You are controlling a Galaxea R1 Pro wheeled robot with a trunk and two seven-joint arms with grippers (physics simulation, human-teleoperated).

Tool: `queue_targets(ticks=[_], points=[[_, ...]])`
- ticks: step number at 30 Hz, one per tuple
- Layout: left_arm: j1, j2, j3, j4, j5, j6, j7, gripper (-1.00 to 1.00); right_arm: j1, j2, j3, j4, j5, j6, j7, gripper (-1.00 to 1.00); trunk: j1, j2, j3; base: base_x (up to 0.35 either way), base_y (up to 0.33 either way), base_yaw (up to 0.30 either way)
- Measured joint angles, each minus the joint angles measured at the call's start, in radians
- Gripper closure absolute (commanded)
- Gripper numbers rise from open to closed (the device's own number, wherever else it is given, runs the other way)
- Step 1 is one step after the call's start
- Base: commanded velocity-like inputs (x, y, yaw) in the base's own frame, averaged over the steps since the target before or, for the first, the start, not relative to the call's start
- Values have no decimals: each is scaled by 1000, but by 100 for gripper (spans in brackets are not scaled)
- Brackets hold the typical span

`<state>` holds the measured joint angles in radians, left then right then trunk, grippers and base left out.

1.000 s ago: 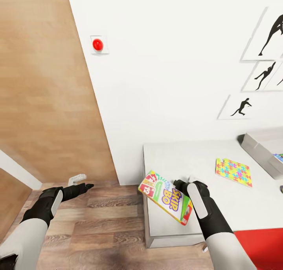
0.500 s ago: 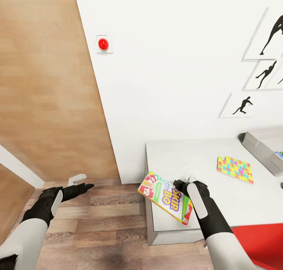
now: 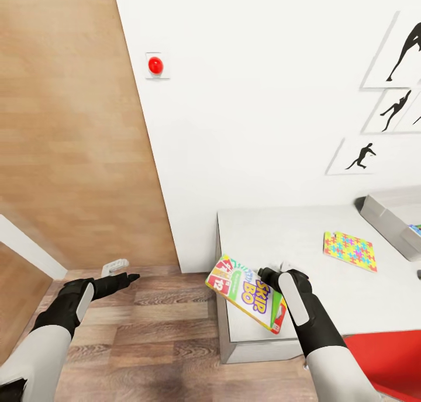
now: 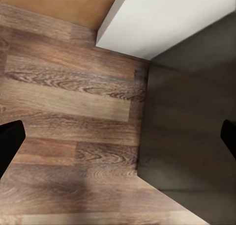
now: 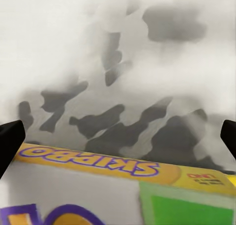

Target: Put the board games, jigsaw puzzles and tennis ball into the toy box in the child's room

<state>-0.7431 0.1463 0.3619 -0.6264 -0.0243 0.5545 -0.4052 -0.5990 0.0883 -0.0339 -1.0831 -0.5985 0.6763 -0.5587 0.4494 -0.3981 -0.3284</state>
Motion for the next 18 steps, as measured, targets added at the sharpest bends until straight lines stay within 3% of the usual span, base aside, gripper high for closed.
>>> queue_targets(ticks=[18], points=[[0, 0, 0, 0, 0, 0, 0, -100, 0, 0, 0, 0, 0, 0, 2, -100, 0, 0, 1, -49, 35, -1]])
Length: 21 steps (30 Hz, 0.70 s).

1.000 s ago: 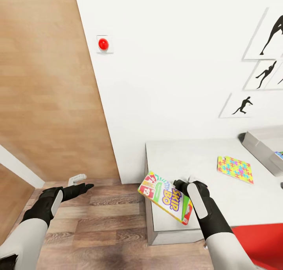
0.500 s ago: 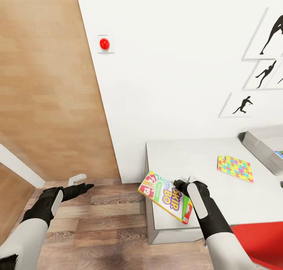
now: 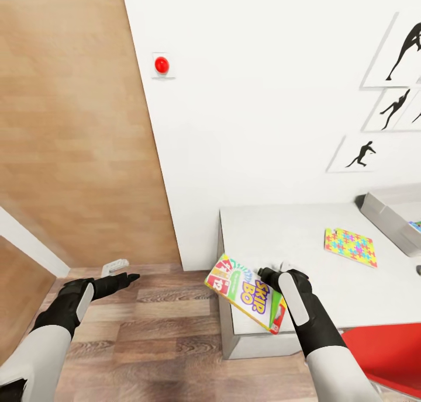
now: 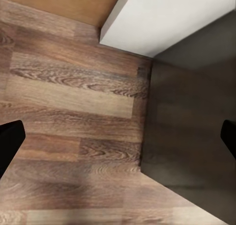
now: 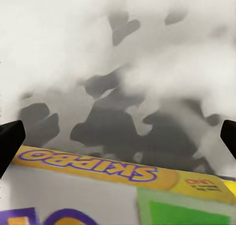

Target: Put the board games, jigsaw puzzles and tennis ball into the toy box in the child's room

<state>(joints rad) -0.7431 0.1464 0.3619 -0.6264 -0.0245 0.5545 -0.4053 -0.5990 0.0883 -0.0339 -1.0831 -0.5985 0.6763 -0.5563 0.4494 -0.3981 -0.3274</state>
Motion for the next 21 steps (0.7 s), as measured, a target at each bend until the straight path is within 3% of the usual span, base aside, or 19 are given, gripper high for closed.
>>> queue_targets(ticks=[21], points=[[0, 0, 0, 0, 0, 0, 0, -100, 2, -1, -2, -14, 1, 0, 2, -100, 0, 0, 31, 0, 0, -68]])
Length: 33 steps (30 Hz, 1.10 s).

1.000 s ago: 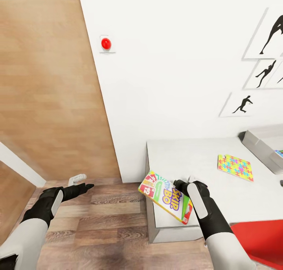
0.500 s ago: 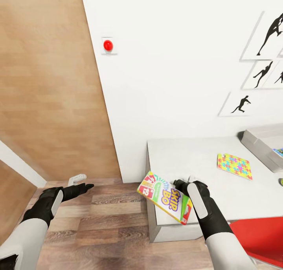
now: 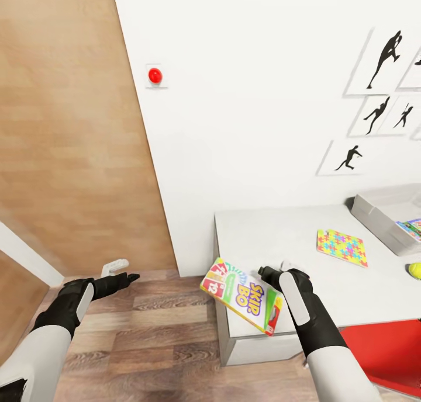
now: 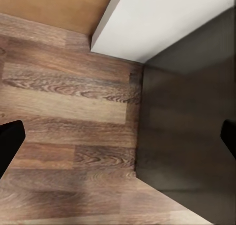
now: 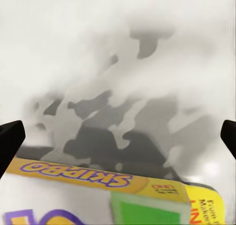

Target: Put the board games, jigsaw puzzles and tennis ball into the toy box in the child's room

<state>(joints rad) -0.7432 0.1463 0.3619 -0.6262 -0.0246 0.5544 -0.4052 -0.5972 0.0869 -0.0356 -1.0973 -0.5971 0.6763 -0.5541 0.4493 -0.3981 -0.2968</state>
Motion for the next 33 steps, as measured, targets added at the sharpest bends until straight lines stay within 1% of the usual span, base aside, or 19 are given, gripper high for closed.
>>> queue_targets(ticks=[8, 11, 14, 18, 19, 23, 26, 28, 30, 33], points=[[0, 0, 0, 0, 0, 0, 0, -100, 2, 0, 0, -13, 0, 1, 1, -100, 0, 0, 12, 0, 0, -75], [0, 0, 0, 0, 0, 0, 0, -100, 11, -1, 2, -54, 0, 4, 1, -100, 0, 0, 17, 0, 0, -75], [0, 0, 0, 0, 1, 0, 0, -100, 24, -1, 3, -123, -3, 10, 1, -100, 0, 0, 22, 0, 0, -75], [0, 0, 0, 0, 0, 0, 0, -100, 27, -1, 6, -195, -8, 22, 1, -100, 0, 0, 28, 0, 0, -77], [0, 0, 0, 0, 0, 0, 0, -100, 28, -2, 8, -226, -10, 30, 2, -100, 0, 0, 29, 0, 0, -78], [0, 1, 0, 0, 1, 0, -2, -100, 29, -2, 10, -295, -16, 65, 13, -100, 0, 0, 35, 0, 0, -80], [0, 1, 0, 0, 0, 0, -8, -100, 30, -2, 10, -323, -24, 100, 42, -100, 0, 0, 40, 0, 0, -83], [0, 1, 0, 0, 0, 0, -15, -100, 30, -2, 10, -332, -29, 121, 76, -100, 0, 0, 43, 0, 0, -83], [0, 1, 0, 0, 0, 0, -23, -100, 31, -3, 9, -338, -32, 140, 129, -100, 0, 0, 46, 0, 0, -84], [0, 2, 0, 0, 0, 0, -27, -100, 31, -5, 9, -342, -33, 162, 177, -100, 0, 0, 51, 0, 0, -84]])
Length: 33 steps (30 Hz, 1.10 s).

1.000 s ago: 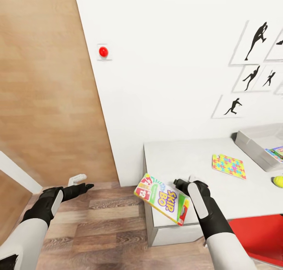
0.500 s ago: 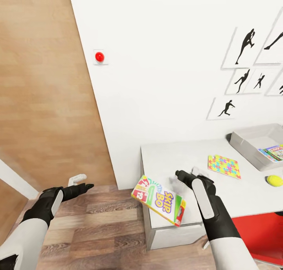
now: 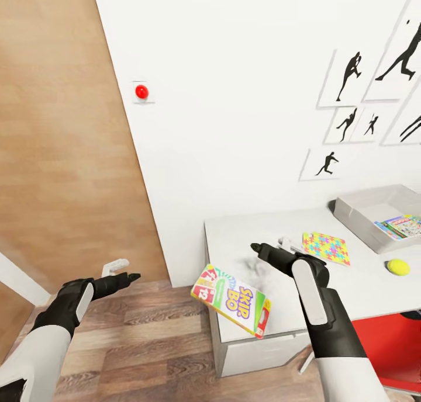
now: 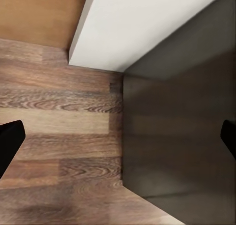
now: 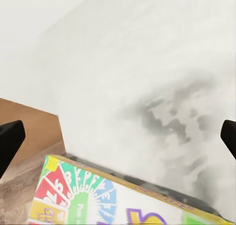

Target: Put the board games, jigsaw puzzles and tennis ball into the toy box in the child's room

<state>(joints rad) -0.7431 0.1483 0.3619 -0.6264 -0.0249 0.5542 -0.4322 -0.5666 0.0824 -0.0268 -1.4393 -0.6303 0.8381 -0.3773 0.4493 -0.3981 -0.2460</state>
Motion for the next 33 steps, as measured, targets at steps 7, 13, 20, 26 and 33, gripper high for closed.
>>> queue_targets(ticks=[7, 13, 20, 26, 33], points=[[0, 0, 0, 0, 0, 0, -11, -100, 0, -2, -1, -5, -1, 71, 101, -100, 0, 0, 11, 0, 0, -82], [0, 1, 0, -1, 0, 0, -14, -100, 1, -9, -1, -6, -1, 104, 198, -100, 0, 0, 20, 0, 0, -59], [0, 1, 1, -1, 0, 0, -16, -100, 38, -11, -1, -6, 1, 118, 297, -100, 0, 0, 31, 0, 0, -10], [0, 1, 1, 0, 0, 1, -16, -100, 44, -12, -3, -7, -2, 119, 319, -100, 0, 0, 41, 0, 0, 0], [0, 4, 2, -1, 0, 4, -17, -100, 45, -11, 1, -21, -3, 120, 329, -100, 0, 0, 53, 0, 0, 0]])
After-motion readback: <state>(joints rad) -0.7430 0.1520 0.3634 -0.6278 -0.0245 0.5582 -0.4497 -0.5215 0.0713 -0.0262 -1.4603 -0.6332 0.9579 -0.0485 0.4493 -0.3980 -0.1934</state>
